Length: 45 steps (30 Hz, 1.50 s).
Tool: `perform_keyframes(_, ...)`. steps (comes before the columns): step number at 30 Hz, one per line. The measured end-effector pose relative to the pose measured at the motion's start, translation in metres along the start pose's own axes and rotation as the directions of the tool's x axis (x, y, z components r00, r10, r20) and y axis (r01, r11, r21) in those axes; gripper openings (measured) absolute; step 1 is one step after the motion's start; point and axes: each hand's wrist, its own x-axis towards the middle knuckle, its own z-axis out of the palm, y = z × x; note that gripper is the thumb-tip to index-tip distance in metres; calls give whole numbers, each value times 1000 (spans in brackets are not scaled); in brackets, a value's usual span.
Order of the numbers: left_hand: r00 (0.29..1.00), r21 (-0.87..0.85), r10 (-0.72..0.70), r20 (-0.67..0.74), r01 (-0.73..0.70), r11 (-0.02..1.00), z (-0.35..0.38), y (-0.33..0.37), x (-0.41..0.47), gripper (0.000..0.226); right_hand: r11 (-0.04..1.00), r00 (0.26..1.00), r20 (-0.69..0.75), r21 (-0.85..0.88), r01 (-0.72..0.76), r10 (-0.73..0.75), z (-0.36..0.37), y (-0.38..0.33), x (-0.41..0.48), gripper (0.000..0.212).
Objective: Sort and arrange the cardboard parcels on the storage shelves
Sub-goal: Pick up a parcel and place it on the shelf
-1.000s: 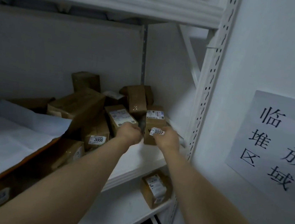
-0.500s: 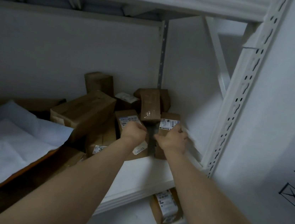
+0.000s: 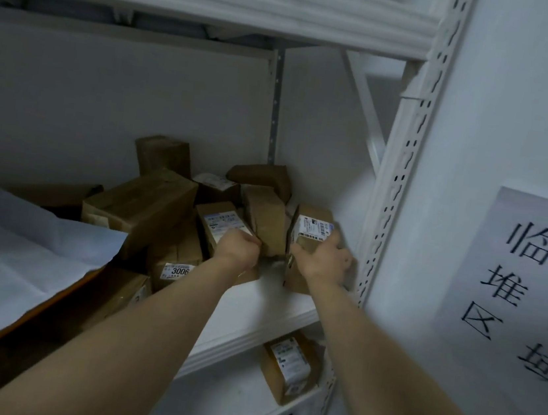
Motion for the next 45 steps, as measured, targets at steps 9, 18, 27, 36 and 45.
perform_keyframes(9,994,-83,-12,106,21,996,-11,-4,-43,15,986,989,-145,160,41,-17,-22,4,-46,93)
perform_keyframes(18,982,-260,-51,183,98,961,-37,-11,-83,23,738,997,-43,675,-20,66,-32,7,-98,66)
perform_keyframes(27,931,-432,-52,360,216,876,-62,-24,-95,52,489,948,315,834,-254,-45,-19,-4,-127,25)
perform_keyframes(36,924,-567,-75,374,292,770,-86,-40,-96,44,536,884,458,771,-344,-91,-2,-16,-132,38)
perform_keyframes(45,919,-658,-140,369,364,659,-92,-47,-97,43,601,839,528,715,-359,-127,8,-23,-126,37)
